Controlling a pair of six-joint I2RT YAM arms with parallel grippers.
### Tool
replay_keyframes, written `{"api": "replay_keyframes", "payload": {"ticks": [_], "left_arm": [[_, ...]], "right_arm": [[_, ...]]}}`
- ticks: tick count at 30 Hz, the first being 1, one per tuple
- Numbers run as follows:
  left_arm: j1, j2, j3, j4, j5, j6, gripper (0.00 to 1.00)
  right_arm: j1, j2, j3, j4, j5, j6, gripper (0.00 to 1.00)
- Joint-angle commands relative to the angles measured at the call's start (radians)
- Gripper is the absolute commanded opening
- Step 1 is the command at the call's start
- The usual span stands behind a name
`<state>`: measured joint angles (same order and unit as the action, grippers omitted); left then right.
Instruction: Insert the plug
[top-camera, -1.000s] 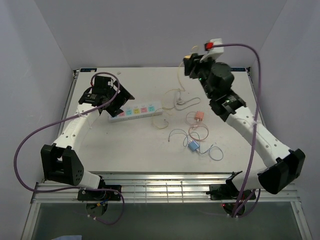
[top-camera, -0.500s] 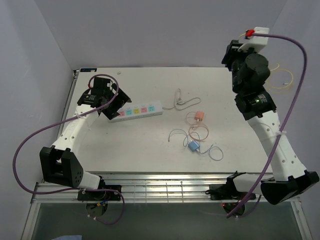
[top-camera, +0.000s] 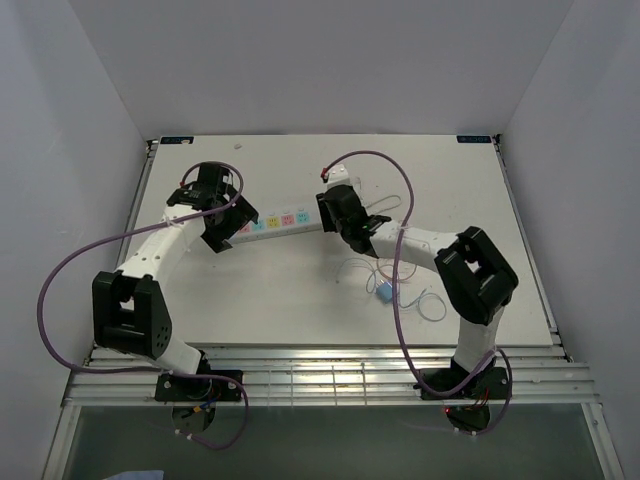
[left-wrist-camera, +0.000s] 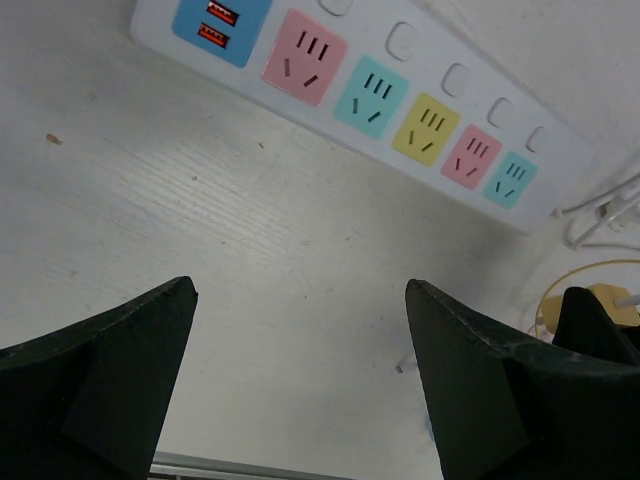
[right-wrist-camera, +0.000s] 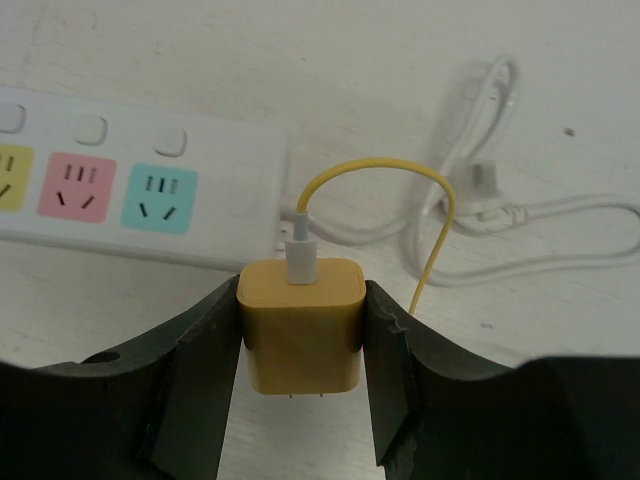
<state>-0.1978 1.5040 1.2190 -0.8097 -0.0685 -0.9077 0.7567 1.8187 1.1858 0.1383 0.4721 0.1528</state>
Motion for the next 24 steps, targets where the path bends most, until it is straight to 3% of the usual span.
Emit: {"api": "replay_keyframes", "payload": {"ticks": [1, 9, 17, 24], "left_arm": [[0.02, 0.004, -0.013, -0.008, -0.043, 0.01, 0.98], [0.072, 0.064, -0.007, 0.029, -0.034, 0.024, 0.98], [0.097, 0.134, 0.02, 0.063, -0.054, 0.027, 0.98], [0.115, 0.188, 0.036, 0.081, -0.059, 0.021, 0.98]], "right_arm": [[0.036, 0.046, 0.122, 0.165, 0.039, 0.059, 0.08], [0.046, 0.145, 0.101, 0.362, 0.037, 0.154, 0.08], [0.049, 0.223, 0.063, 0.66, -0.059, 0.033, 0.08], [0.073, 0.286, 0.054, 0.837, -0.044, -0.078, 0.08]]}}
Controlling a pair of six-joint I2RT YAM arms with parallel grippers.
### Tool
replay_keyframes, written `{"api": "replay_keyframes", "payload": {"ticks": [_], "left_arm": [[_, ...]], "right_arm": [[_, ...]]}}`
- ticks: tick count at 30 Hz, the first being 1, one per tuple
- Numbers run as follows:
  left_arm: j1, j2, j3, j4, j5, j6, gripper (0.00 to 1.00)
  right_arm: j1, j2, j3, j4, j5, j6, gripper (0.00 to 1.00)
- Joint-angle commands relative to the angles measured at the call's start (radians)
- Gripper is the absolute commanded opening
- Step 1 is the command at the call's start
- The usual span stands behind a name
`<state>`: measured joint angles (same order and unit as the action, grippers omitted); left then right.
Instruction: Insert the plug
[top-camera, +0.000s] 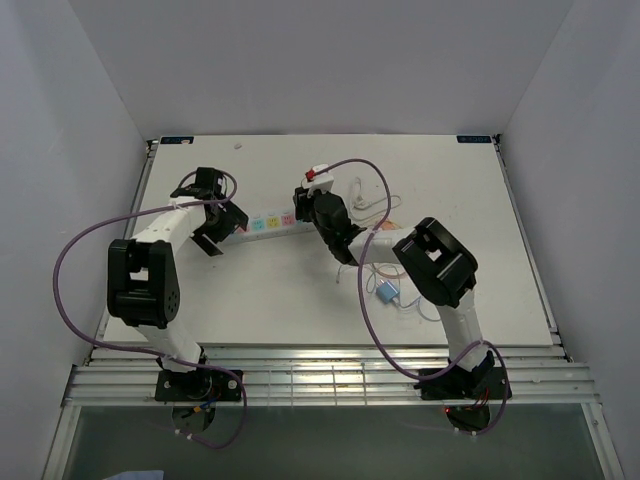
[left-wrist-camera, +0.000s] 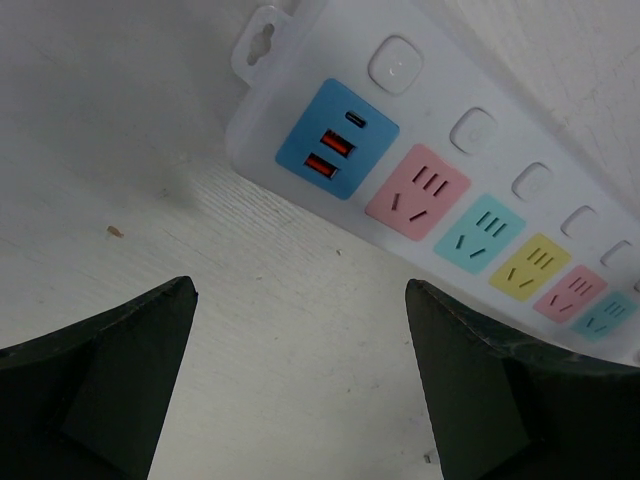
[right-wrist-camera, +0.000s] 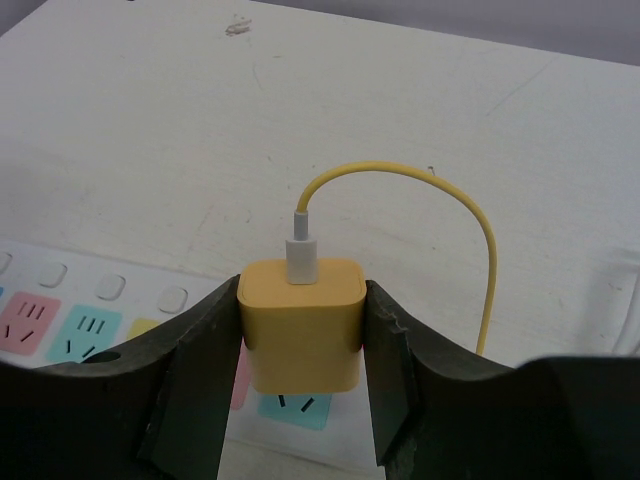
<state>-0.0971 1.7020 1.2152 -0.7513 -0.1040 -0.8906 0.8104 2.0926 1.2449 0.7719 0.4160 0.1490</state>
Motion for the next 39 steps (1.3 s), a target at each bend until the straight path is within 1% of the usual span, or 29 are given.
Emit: {"api": "replay_keyframes", "payload": {"ticks": [1, 7, 10, 12, 13, 14, 16, 17, 18, 19, 20, 21, 23, 24, 26, 27, 29, 30, 31, 33, 39], "left_arm": [[0.017, -0.007, 0.037, 0.026, -0.022, 0.005, 0.98], [0.025, -0.007, 0.029, 0.049, -0.003, 0.015, 0.98], [0.025, -0.005, 0.027, 0.05, 0.01, 0.016, 0.98], [0.023, -0.014, 0.017, 0.058, 0.038, 0.035, 0.98], [0.023, -0.025, 0.007, 0.079, 0.056, 0.045, 0.98], [0.025, -0.039, -0.006, 0.101, 0.1, 0.057, 0.98], [0.022, -0.094, -0.074, 0.191, 0.197, 0.114, 0.98], [0.02, -0.114, -0.1, 0.225, 0.28, 0.125, 0.98], [0.014, -0.157, -0.159, 0.301, 0.32, 0.145, 0.98], [0.005, -0.177, -0.187, 0.332, 0.349, 0.148, 0.98], [-0.025, -0.194, -0.21, 0.361, 0.357, 0.145, 0.98], [-0.048, -0.208, -0.239, 0.406, 0.353, 0.145, 0.98], [-0.116, -0.22, -0.244, 0.429, 0.348, 0.156, 0.98], [-0.136, -0.217, -0.241, 0.444, 0.352, 0.165, 0.98], [-0.159, -0.205, -0.233, 0.449, 0.359, 0.168, 0.98], [-0.161, -0.203, -0.235, 0.472, 0.386, 0.167, 0.98], [-0.17, -0.211, -0.25, 0.512, 0.43, 0.16, 0.98], [-0.176, -0.214, -0.256, 0.567, 0.481, 0.157, 0.98], [-0.185, -0.219, -0.269, 0.592, 0.5, 0.154, 0.98], [-0.208, -0.222, -0.276, 0.656, 0.545, 0.151, 0.98], [-0.245, -0.193, -0.255, 0.675, 0.543, 0.105, 0.98]], "right_arm": [[0.024, 0.017, -0.005, 0.216, 0.02, -0.083, 0.08], [0.035, 0.075, -0.036, 0.371, -0.005, -0.092, 0.08], [0.036, 0.093, -0.027, 0.372, -0.002, -0.086, 0.08], [0.041, 0.063, -0.05, 0.391, 0.0, -0.089, 0.08], [0.047, 0.046, -0.089, 0.411, -0.005, -0.095, 0.08], [0.047, 0.006, -0.104, 0.426, -0.02, -0.103, 0.08], [0.049, -0.04, -0.12, 0.379, -0.031, -0.082, 0.08], [0.049, -0.087, -0.124, 0.307, -0.025, -0.025, 0.08], [0.049, -0.113, -0.13, 0.275, -0.019, 0.004, 0.08], [0.049, -0.137, -0.148, 0.248, -0.019, 0.027, 0.08], [0.049, -0.179, -0.156, 0.228, -0.026, 0.071, 0.08], [0.049, -0.199, -0.16, 0.171, -0.028, 0.095, 0.09], [0.049, -0.248, -0.163, 0.112, -0.025, 0.153, 0.09], [0.049, -0.262, -0.16, 0.051, -0.023, 0.17, 0.09], [0.049, -0.296, -0.157, 0.015, -0.031, 0.199, 0.09], [0.049, -0.305, -0.157, -0.011, -0.031, 0.227, 0.1], [0.049, -0.322, -0.151, -0.035, -0.054, 0.257, 0.1], [0.049, -0.327, -0.147, -0.046, -0.063, 0.279, 0.1], [0.049, -0.328, -0.145, -0.06, -0.095, 0.294, 0.1], [0.049, -0.339, -0.154, -0.059, -0.111, 0.317, 0.11], [0.05, -0.382, -0.209, -0.017, -0.138, 0.397, 0.12]]}}
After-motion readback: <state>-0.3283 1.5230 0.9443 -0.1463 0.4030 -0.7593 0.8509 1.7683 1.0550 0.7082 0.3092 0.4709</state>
